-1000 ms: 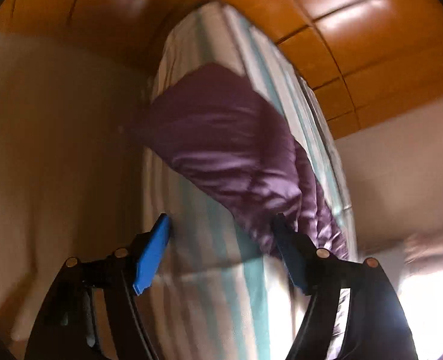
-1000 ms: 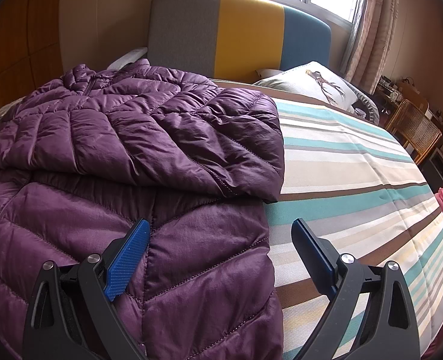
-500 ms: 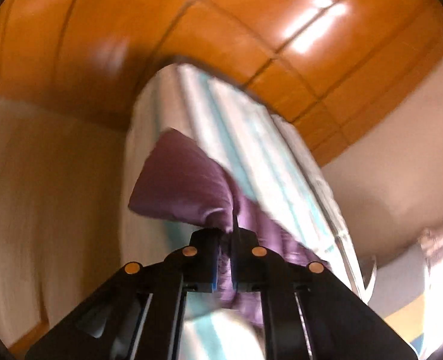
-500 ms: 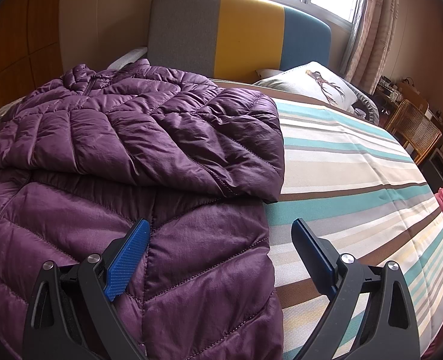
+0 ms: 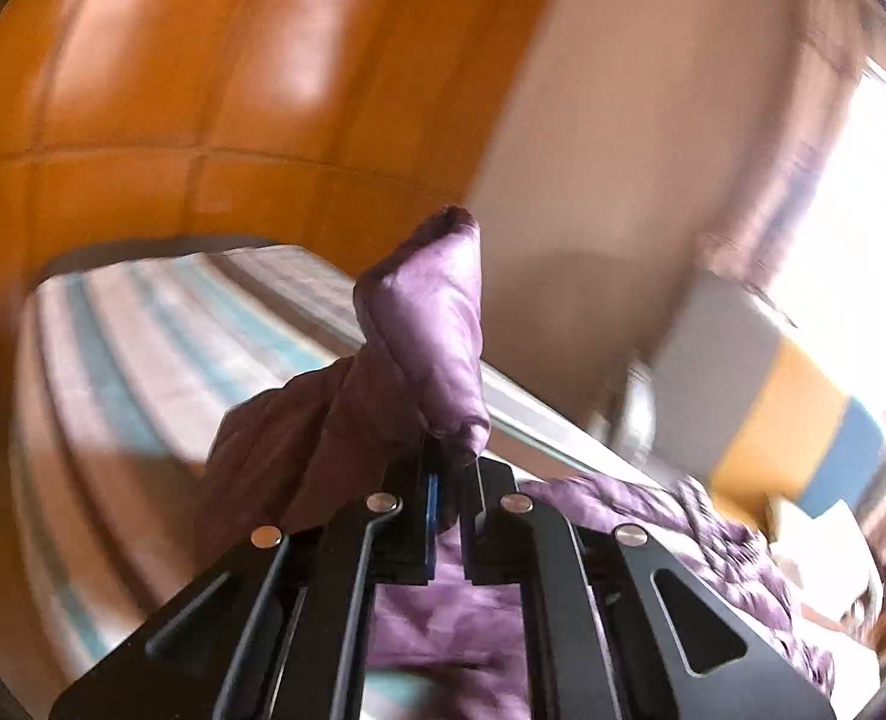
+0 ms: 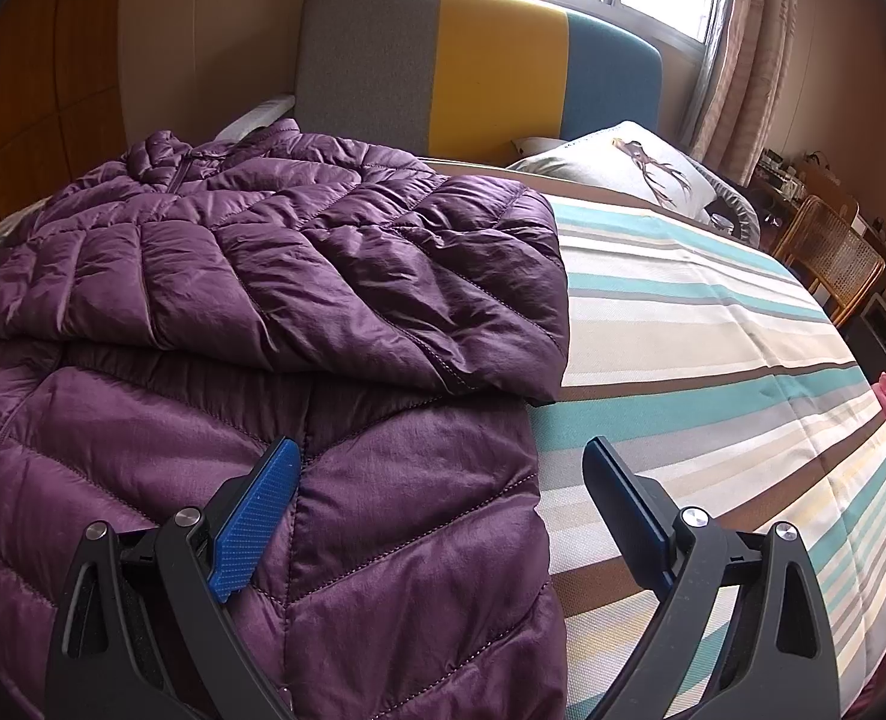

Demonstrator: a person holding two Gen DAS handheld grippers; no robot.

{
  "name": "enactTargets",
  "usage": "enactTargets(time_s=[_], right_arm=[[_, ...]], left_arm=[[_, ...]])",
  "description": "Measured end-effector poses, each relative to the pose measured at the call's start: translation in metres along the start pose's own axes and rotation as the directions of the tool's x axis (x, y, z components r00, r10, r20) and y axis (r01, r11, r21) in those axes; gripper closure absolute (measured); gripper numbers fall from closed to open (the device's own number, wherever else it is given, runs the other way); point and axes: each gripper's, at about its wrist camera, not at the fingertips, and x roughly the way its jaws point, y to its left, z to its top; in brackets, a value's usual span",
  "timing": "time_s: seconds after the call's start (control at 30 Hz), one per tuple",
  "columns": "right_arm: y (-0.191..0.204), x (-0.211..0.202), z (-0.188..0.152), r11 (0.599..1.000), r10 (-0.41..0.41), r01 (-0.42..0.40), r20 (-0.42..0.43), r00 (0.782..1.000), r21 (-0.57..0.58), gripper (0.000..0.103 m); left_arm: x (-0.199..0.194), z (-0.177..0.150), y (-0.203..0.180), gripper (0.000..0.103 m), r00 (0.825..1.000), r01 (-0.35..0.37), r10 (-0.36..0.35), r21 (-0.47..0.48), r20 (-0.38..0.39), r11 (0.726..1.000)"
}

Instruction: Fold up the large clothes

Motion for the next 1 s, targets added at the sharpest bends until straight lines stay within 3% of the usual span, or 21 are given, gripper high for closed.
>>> enactTargets(time_s=[0.27, 0.47, 0.53, 0.7, 1.0], right_arm=[[-0.003, 0.000, 0.001, 1.000, 0.008, -0.008, -0.003, 1.000, 0.007, 0.009], [-0.005, 0.001, 0.000, 1.000, 0.006, -0.006, -0.003, 1.000, 0.012, 0.009], [-0.006, 0.002, 0.000, 1.000, 0.011, -0.011, -0.006, 1.000, 0.015, 0.009], [-0.008, 0.004, 0.001, 1.000, 0.019, -0.019, -0.011, 1.000, 0.024, 0.009], [-0.008, 0.008, 0.003, 0.999, 0.024, -0.023, -0.014, 1.000, 0.034, 0.009]], left_arm=[[-0.017, -0.039, -0.112, 0.099, 0.984, 0.174, -0.163, 0.238, -0.066, 0.955], [-0.026, -0.076, -0.173, 0.099, 0.957, 0.284, -0.238, 0.360, -0.167, 0.889], [-0.030, -0.094, -0.192, 0.099, 0.940, 0.332, -0.264, 0.411, -0.215, 0.849], [-0.039, -0.134, -0.223, 0.099, 0.906, 0.412, -0.283, 0.505, -0.314, 0.758], [-0.039, -0.171, -0.244, 0.097, 0.858, 0.490, -0.256, 0.556, -0.446, 0.672]])
